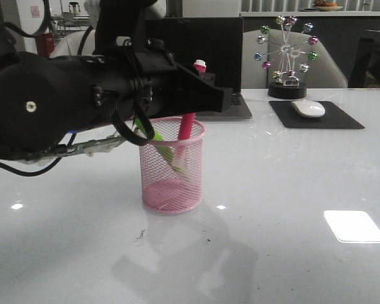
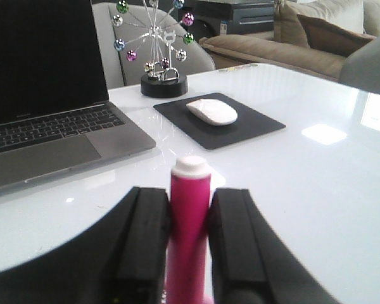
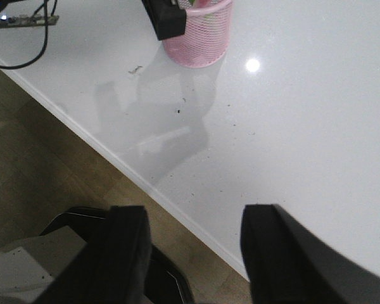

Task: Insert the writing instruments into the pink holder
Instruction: 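Carry the pink marker over the holder and drop it inside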

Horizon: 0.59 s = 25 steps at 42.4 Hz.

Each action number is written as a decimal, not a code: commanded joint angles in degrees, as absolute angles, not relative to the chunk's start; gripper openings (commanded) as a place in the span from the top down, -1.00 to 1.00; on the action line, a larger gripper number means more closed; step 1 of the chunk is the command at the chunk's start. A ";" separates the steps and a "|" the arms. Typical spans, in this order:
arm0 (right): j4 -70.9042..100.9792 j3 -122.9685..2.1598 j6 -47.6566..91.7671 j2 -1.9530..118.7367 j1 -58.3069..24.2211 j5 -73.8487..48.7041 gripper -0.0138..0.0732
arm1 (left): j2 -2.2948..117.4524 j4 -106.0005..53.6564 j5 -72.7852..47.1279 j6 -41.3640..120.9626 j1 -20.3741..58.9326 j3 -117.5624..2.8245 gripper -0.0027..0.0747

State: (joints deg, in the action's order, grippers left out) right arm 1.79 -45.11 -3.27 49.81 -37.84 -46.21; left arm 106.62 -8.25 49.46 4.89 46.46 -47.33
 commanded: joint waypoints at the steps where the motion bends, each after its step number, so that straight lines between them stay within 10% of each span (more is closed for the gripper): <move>1: 1.09 -46.57 -3.12 49.19 -37.31 -43.25 -0.34 | 104.08 -8.29 54.06 4.80 46.85 -48.75 -0.14; 12: 1.09 -46.57 -3.12 49.19 -37.31 -43.25 -0.34 | 96.60 -8.29 42.99 8.39 46.85 -50.14 -0.30; 25: 1.09 -46.57 -3.12 49.19 -37.31 -43.25 -0.34 | 77.38 -6.94 -6.92 11.53 44.44 -57.52 -0.30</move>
State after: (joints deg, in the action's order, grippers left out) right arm 1.79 -45.11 -3.27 49.81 -37.84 -46.21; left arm 83.93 -7.74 2.29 11.21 45.35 -54.03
